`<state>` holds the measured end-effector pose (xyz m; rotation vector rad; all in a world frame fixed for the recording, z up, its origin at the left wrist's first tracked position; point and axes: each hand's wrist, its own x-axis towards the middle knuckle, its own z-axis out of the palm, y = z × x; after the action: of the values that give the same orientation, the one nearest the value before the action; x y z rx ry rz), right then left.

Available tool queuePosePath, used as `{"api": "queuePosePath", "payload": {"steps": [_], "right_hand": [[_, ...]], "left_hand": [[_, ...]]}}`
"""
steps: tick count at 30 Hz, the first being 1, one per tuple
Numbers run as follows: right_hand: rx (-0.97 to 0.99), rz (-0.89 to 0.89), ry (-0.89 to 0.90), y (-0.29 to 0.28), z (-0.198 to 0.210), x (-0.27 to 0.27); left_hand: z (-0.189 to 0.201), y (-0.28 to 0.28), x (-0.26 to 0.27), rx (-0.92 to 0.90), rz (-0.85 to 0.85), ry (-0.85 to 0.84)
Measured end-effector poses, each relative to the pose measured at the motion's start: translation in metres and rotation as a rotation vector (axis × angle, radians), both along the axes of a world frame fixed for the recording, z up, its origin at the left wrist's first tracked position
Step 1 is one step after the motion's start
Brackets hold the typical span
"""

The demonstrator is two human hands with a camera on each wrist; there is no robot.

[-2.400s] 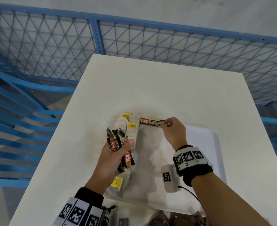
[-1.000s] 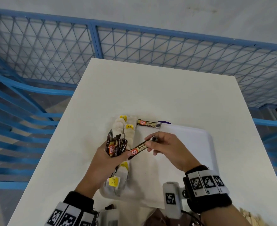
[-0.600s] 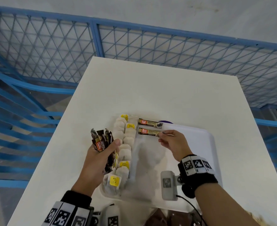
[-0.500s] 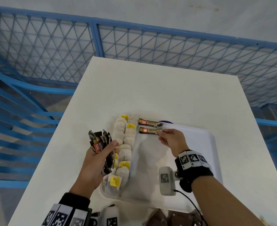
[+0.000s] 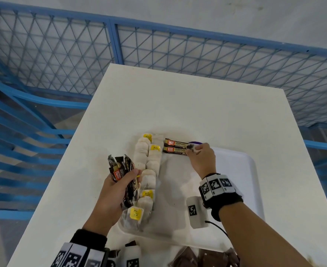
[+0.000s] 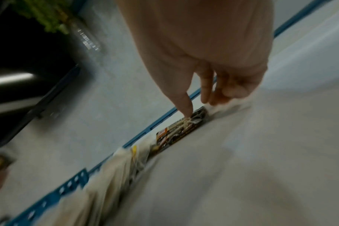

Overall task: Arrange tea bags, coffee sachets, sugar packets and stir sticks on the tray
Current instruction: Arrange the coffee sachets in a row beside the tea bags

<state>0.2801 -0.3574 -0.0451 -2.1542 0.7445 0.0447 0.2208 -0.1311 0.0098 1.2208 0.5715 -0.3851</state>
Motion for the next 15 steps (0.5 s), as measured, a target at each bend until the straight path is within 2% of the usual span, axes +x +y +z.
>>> {"api": "queuePosePath", "payload": {"steps": [2, 4, 7, 10, 15], "right_hand": [[-0.186, 0.129, -0.12, 0.005, -0.006, -0.003], [-0.39, 0.331, -0.267, 0.014, -0.011, -0.006], [-0.607, 0.554, -0.345, 0.024, -0.019, -0.006], [-0.677, 0.628, -0.351, 0.027, -0.023, -0.002], [-0.654, 0.656, -0.329, 0.027, -0.027, 0.0]], "left_hand": [[0.0, -0.001, 0.0, 0.005, 0.001, 0.001], [0.001, -0.001, 0.0, 0.005, -0.004, 0.0], [0.001, -0.003, 0.0, 0.01, -0.025, -0.011], [0.002, -0.004, -0.001, 0.013, -0.034, -0.022], [0.001, -0.004, 0.0, 0.011, -0.033, -0.023]]}}
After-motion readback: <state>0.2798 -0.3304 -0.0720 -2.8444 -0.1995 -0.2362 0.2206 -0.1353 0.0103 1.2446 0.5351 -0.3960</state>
